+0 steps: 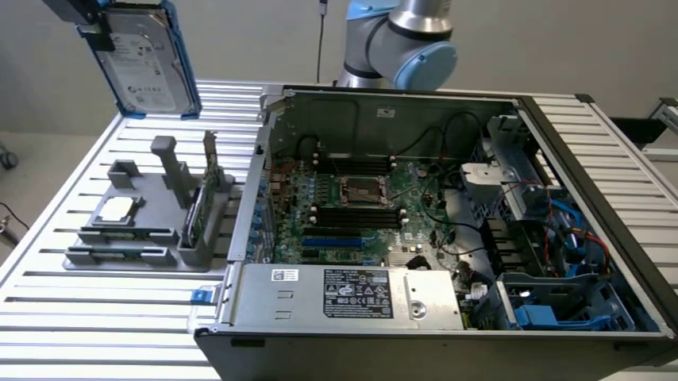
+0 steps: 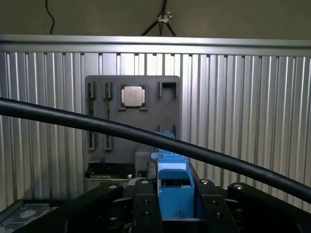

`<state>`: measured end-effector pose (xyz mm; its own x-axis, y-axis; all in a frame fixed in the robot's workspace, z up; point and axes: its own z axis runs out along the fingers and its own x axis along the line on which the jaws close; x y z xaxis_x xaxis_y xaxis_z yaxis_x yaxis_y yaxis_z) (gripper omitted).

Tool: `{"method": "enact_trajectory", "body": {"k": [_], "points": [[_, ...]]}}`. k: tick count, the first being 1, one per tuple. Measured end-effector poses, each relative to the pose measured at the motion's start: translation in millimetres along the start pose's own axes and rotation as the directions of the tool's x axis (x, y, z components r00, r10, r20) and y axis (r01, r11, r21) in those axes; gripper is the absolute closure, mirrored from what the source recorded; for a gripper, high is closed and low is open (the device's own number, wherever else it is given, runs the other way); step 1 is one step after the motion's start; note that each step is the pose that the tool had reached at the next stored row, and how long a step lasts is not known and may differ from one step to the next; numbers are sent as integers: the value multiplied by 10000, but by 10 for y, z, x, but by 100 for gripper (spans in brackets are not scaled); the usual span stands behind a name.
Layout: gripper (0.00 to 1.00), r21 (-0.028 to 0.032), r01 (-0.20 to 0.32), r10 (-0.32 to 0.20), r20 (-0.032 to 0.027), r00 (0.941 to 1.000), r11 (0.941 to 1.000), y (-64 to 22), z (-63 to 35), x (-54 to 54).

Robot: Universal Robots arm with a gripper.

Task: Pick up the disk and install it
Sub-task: 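Pick up the disk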

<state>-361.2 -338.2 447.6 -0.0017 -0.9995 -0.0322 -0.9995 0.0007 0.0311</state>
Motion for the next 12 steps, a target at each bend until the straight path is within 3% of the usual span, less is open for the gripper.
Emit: {"method": "enact_trajectory", "body": {"k": [12], "points": [[67, -63, -2, 2, 0, 10000, 10000, -533, -118, 137]]}}
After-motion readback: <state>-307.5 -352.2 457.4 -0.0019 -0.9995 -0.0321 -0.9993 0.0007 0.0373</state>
